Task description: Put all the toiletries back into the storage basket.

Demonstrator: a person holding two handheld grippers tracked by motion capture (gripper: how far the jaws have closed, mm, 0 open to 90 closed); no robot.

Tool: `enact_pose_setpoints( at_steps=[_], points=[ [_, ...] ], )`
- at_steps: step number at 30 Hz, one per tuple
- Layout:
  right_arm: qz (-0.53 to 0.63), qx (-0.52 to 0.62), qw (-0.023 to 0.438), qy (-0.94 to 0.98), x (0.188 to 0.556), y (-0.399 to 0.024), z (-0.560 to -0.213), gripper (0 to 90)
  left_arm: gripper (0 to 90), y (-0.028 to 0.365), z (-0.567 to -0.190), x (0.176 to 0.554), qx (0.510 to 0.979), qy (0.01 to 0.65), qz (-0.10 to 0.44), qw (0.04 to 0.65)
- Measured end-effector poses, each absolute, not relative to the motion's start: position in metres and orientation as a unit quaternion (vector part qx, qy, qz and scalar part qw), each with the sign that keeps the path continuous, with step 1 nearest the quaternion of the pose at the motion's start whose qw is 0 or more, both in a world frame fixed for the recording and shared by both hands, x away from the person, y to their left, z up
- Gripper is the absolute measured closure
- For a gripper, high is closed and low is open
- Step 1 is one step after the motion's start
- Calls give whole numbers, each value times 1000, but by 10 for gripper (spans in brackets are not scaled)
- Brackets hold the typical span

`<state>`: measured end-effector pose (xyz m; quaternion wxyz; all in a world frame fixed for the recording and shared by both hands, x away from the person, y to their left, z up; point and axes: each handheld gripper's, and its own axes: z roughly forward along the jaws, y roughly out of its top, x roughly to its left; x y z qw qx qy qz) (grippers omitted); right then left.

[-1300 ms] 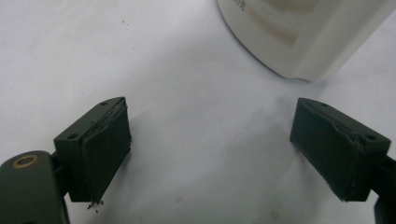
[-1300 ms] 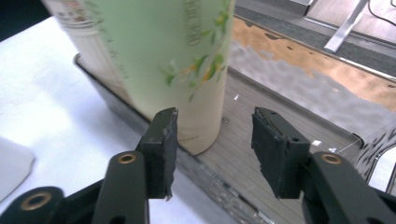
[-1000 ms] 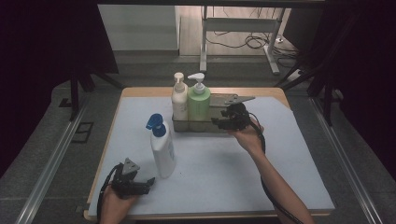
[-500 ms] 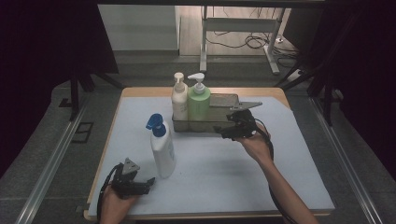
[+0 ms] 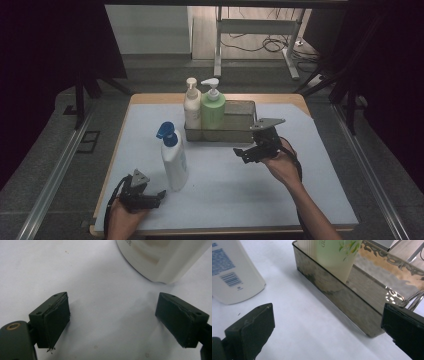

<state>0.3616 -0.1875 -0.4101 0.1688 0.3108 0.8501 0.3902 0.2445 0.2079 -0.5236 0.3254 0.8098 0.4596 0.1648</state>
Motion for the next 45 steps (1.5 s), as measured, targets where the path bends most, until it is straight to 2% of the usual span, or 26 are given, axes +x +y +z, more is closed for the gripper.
enact_pose_setpoints(
  at_steps=[23,33,45],
  points=[
    [399,338,141,841,307,-227,-430,0,122,208,-523,245,810,460,164,324],
    [395,359,149,832,287,-241,-456,0,122,208,-523,245,810,460,164,324],
    [366,378,149,837,283,-250,-498,0,122,208,-523,245,810,461,164,324]
  ],
)
